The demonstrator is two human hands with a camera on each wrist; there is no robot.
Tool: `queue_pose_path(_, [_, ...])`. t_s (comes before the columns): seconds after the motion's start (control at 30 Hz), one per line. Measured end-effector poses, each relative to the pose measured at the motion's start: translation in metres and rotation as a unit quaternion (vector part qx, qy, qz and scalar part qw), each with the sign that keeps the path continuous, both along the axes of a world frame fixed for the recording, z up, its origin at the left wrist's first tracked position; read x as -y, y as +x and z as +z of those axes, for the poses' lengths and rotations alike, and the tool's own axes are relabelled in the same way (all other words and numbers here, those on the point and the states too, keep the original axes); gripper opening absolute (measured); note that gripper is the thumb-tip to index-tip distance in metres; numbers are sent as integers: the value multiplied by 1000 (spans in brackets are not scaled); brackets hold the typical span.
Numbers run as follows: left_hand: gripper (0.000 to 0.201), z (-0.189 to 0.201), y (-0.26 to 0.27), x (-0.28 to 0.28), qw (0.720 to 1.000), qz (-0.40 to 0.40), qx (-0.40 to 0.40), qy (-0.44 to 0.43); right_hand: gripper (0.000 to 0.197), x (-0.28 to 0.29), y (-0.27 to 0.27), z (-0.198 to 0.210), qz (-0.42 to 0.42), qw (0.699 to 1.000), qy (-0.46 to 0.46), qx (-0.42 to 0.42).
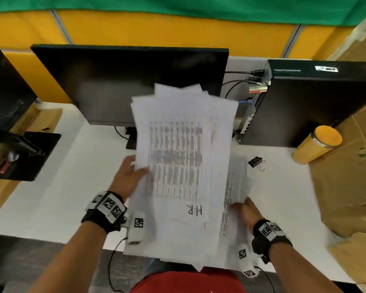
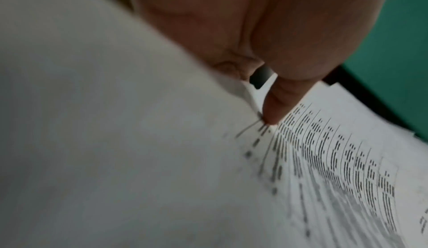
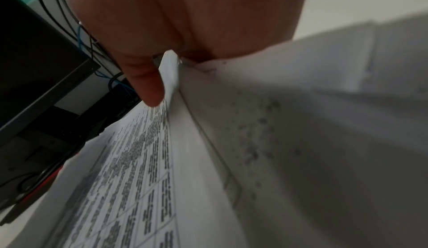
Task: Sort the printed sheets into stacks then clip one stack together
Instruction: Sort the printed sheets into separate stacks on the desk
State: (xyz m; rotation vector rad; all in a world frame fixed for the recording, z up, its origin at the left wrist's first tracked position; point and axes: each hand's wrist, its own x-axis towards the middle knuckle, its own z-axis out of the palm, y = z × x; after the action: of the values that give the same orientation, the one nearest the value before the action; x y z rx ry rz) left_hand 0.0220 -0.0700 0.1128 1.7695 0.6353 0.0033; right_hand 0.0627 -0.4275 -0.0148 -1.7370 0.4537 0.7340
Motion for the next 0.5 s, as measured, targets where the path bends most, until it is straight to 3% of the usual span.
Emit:
queue_pose_path(0.07, [49, -42, 0, 12, 998, -35, -57, 1, 48, -2, -1, 8, -29, 999, 14, 1])
queue_pose_path(0.13, [48, -75, -3, 26, 991, -56, -114, 51, 44, -5, -2, 11, -64, 997, 30, 2])
queue_pose_path(0.27, [52, -112, -8, 52, 975, -66, -175, 122, 82, -6, -4, 13, -76, 996, 45, -22])
queue_pose_path(0.4, [58, -122, -7, 68, 957, -171, -175, 158, 79, -6, -8, 15, -30, 998, 60, -22])
queue_pose_path(0.5, [50, -130, -4, 67, 934, -222, -194, 202, 77, -10, -11, 16, 8, 1000, 5, -4])
